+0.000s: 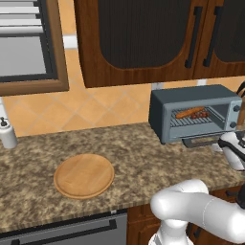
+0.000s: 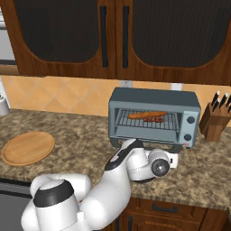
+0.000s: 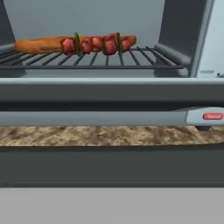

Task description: Pick up the kebab skewer and baguette bread, and place them inside the toaster oven. Close the toaster oven door and start by setting the timer.

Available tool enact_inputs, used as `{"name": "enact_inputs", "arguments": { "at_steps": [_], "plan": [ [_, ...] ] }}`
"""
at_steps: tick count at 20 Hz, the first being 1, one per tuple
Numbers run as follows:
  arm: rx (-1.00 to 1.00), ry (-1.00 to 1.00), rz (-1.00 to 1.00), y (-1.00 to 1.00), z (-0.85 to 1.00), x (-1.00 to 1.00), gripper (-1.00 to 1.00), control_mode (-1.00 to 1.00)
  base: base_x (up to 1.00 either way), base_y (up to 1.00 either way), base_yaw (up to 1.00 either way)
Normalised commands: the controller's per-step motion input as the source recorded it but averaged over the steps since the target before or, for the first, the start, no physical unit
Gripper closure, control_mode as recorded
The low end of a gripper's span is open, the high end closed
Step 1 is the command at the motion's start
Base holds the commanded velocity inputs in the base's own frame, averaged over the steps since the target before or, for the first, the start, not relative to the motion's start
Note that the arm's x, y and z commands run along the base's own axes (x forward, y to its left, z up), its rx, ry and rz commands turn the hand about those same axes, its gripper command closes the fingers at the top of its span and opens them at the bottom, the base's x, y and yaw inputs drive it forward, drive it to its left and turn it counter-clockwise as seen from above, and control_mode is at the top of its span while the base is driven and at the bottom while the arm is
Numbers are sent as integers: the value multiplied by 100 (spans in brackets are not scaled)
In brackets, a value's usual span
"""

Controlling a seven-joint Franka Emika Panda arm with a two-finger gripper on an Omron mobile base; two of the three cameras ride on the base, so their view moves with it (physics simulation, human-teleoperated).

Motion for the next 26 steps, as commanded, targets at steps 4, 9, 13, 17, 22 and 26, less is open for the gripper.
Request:
{"name": "enact_inputs", "arguments": {
  "at_steps": [4,9,13,17,22,26],
  "plan": [
    [0,-1,0,0,48,49,-100,-100,0,0,0],
    [0,-3,0,0,59,54,-100,-100,0,0,0],
    [0,-2,0,0,97,9,-100,-100,0,0,0],
    [0,-4,0,0,100,4,-100,-100,0,0,0],
    [0,-4,0,4,53,50,-100,-100,0,0,0],
    [0,0,0,15,13,68,-100,-100,0,0,0]
  ]
}}
